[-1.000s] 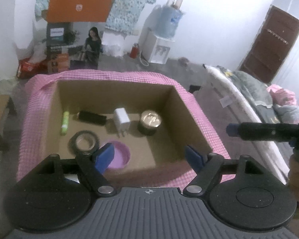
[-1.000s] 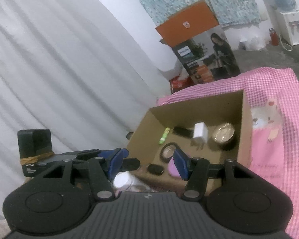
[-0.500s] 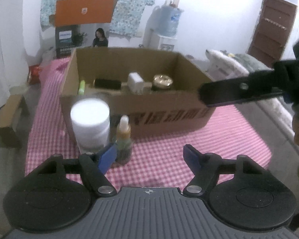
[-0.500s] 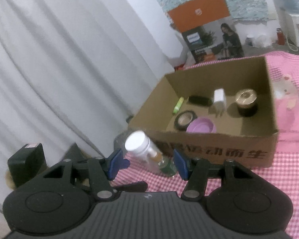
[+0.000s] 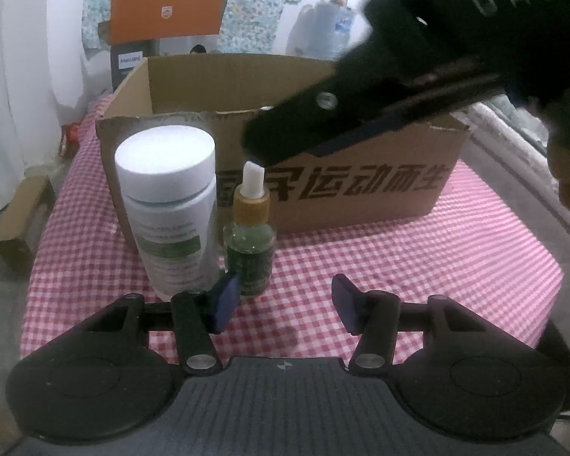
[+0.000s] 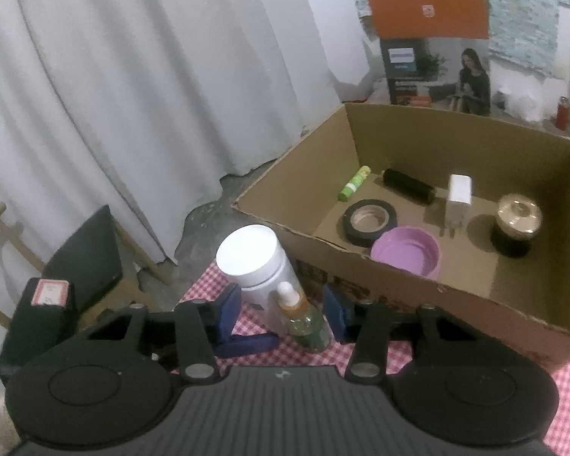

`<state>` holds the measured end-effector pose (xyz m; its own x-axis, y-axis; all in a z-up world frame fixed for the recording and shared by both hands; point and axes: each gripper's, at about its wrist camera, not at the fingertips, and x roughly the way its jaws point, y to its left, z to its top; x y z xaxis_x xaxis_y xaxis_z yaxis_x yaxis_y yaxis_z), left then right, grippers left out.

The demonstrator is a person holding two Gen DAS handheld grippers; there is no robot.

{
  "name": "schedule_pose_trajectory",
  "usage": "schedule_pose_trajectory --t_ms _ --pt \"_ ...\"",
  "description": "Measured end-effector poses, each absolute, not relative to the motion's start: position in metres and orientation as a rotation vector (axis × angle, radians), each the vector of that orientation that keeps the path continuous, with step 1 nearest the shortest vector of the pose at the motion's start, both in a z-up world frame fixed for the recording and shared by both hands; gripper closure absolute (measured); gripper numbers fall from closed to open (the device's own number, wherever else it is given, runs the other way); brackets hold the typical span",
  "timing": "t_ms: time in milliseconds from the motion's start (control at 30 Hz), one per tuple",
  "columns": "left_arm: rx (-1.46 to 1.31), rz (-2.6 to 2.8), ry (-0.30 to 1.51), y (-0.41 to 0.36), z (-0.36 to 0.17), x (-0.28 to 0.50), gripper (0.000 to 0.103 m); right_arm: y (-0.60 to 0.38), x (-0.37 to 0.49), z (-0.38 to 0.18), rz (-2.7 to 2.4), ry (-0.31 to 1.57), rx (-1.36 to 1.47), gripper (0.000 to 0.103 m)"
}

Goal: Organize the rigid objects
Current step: 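Move the right tool to the green dropper bottle and close on its cap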

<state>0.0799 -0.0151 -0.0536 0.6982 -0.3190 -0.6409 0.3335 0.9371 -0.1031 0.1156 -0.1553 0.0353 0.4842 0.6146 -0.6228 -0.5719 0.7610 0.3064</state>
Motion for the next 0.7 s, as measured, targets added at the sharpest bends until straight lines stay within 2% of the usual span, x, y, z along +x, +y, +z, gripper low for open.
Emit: schedule_pose_trajectory --t_ms 100,267,400,700 --pt "0.025 -0.358 0.709 -0.015 -0.057 0.08 0.049 -0.147 0.12 0.032 0.732 0.785 0.032 0.058" --pt "0.035 -0.355 0.705 -0.019 -0.062 0.082 0.049 -0.137 0.129 0.023 0.74 0.814 0.021 0.074" --pt "0.053 -0.358 0.697 -0.025 -0.063 0.086 0.049 -0.135 0.132 0.019 0.728 0.806 0.008 0.08" --pt "0.054 -0.44 0.697 -0.041 -0.063 0.092 0.049 -0.166 0.125 0.02 0.67 0.858 0.087 0.084"
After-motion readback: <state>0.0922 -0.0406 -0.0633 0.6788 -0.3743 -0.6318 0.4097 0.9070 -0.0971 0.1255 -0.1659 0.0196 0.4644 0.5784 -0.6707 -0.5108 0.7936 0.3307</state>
